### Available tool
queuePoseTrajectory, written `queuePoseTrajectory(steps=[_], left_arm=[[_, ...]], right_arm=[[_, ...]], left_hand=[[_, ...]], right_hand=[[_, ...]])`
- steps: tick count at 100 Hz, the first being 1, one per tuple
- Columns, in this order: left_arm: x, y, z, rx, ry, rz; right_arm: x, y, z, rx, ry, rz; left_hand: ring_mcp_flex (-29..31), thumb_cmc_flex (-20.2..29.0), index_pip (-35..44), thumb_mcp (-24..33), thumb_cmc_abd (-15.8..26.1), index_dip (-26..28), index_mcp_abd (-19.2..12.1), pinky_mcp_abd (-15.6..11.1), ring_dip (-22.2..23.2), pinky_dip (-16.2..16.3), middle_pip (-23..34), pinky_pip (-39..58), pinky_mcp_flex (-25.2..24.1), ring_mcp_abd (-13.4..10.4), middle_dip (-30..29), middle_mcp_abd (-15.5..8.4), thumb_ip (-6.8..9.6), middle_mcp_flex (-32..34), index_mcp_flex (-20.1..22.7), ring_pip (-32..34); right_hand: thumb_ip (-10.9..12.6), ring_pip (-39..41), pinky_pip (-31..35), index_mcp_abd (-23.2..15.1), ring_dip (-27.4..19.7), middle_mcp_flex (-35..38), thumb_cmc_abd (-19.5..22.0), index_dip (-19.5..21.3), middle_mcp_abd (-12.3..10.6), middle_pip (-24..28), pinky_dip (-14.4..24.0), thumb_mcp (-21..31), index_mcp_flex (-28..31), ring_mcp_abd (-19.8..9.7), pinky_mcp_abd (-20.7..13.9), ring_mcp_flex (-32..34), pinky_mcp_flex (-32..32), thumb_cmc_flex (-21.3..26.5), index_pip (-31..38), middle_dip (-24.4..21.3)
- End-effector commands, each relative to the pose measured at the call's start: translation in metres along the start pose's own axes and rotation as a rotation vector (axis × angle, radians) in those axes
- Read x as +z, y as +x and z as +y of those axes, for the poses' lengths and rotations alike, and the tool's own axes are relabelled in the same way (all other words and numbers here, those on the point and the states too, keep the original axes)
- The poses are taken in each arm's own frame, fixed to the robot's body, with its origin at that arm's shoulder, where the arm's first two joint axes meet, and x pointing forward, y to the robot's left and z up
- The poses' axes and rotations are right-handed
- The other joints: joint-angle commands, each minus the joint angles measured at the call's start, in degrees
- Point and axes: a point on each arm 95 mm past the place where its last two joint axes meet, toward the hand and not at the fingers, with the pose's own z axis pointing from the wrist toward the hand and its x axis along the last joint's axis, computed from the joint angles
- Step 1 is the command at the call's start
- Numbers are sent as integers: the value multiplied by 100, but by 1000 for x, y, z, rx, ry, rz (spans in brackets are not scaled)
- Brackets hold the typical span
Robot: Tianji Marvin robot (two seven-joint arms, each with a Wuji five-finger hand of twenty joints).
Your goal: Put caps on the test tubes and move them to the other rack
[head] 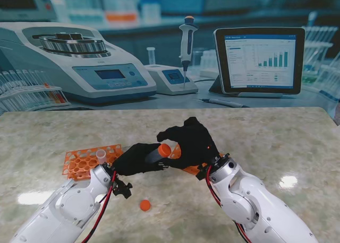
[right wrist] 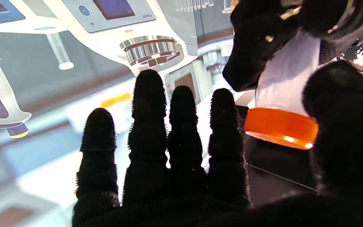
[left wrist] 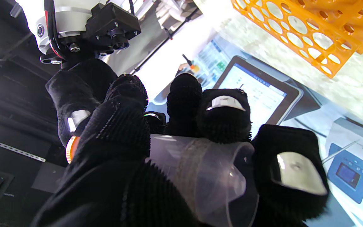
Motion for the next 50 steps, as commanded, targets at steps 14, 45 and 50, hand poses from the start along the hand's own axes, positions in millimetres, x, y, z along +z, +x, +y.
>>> queuePoseTrajectory(steps=[14, 45, 50], left_arm=[[1, 3, 1, -1, -5, 8], [1, 3, 1, -1, -6, 7], [1, 3, 1, -1, -6, 7]], right_arm=[[-3, 4, 5, -1, -6, 6], [-8, 5, 13, 12, -14, 8], [-9, 5, 14, 11, -11, 11]], left_hand=[[360, 150, 131, 27, 304, 179, -293, -789, 80, -29, 118, 1066, 111, -222, 98, -241, -25, 55, -15, 170], [356, 160, 130, 34, 302, 178, -296, -789, 81, -30, 119, 1066, 111, -221, 98, -247, -22, 59, -14, 168], [356, 154, 130, 31, 304, 178, -296, -789, 81, -30, 119, 1066, 111, -221, 99, -251, -23, 60, -14, 168]], right_hand=[[179, -236, -157, 202, -115, -425, 353, -237, 120, -166, 83, -140, -388, 76, 89, -230, -226, -347, -297, -176], [201, -280, -185, 217, -141, -468, 621, -355, 134, -180, 91, -397, -402, 95, 86, -290, -256, -454, -298, -258], [210, -285, -186, 214, -145, -450, 652, -367, 124, -172, 94, -455, -394, 92, 85, -292, -258, -452, -289, -264]])
